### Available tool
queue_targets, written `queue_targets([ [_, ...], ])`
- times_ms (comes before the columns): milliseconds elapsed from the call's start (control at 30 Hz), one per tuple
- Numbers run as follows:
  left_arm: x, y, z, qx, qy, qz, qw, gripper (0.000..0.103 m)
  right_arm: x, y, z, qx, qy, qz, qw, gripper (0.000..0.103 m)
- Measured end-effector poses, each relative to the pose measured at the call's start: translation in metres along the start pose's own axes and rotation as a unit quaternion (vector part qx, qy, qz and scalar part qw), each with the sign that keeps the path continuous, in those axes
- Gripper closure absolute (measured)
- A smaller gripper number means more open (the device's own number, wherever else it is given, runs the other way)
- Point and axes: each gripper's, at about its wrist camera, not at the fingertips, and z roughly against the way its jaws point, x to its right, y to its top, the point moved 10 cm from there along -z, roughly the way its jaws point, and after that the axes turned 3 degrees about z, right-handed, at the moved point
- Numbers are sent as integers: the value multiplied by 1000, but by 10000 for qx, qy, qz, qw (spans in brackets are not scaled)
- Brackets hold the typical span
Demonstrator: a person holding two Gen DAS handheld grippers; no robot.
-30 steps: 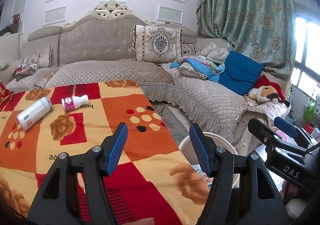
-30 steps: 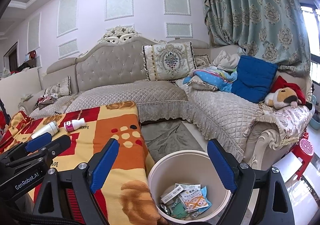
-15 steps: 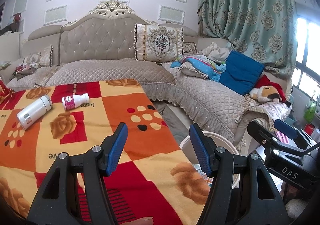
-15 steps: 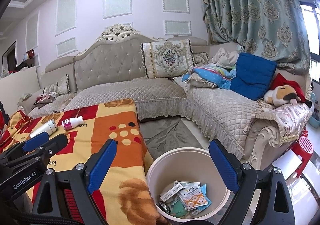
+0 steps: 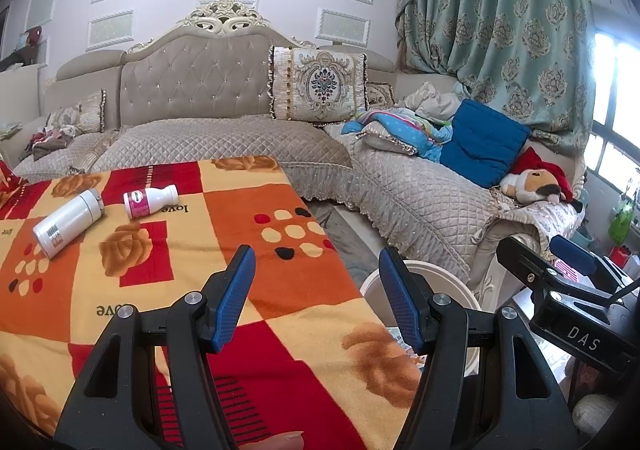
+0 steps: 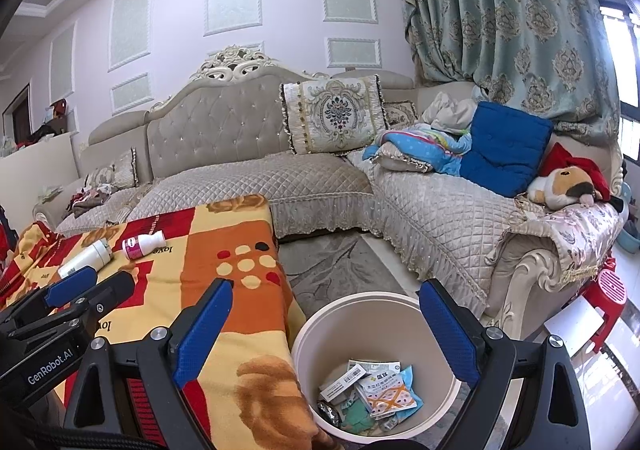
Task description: Collect trash
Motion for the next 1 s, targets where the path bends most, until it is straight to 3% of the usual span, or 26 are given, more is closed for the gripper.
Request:
queue_targets([
  [1000,-2,-8,-3,-74,29,-8,10000,40,5,-6,-2,-64,-34,-99,9999,9],
])
